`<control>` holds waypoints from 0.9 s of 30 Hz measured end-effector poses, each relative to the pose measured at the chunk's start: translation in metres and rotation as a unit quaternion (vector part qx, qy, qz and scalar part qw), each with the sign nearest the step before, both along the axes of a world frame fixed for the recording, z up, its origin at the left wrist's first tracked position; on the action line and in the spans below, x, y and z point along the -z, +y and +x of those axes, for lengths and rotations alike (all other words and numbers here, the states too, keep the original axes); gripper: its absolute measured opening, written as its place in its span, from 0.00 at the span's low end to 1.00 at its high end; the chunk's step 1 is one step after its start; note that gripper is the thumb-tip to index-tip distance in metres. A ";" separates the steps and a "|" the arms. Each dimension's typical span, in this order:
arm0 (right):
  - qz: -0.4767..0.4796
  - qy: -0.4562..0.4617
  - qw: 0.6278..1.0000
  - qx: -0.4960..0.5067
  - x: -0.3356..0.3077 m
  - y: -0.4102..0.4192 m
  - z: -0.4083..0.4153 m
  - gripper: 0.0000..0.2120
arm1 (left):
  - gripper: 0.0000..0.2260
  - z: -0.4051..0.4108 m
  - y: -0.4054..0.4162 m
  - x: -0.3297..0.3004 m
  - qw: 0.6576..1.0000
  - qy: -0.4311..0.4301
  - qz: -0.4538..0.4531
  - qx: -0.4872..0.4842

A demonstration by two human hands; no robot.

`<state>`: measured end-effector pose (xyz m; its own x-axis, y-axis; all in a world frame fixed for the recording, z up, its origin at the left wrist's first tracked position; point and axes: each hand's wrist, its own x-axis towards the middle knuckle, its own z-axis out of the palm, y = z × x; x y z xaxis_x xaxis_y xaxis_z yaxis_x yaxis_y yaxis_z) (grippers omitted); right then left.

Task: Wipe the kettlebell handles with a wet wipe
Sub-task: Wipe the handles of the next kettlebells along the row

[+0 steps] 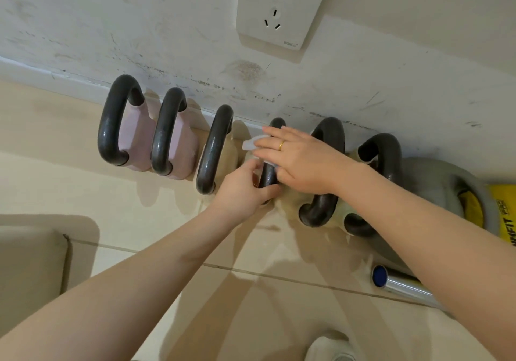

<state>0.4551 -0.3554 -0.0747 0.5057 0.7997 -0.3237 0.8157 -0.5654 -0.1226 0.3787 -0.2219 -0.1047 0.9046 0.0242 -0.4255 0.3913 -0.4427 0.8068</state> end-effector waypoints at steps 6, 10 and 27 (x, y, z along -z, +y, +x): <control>0.002 -0.037 0.999 0.022 0.002 0.003 0.011 0.29 | 0.09 -0.011 0.000 -0.003 0.996 -0.045 0.068 0.024; -0.028 0.009 0.993 0.113 -0.010 0.022 0.023 0.26 | 0.09 -0.037 0.010 -0.002 0.998 -0.037 0.033 0.031; 0.008 -0.004 0.998 0.061 -0.009 0.024 -0.017 0.26 | 0.08 -0.060 0.019 0.014 0.995 -0.088 0.047 0.021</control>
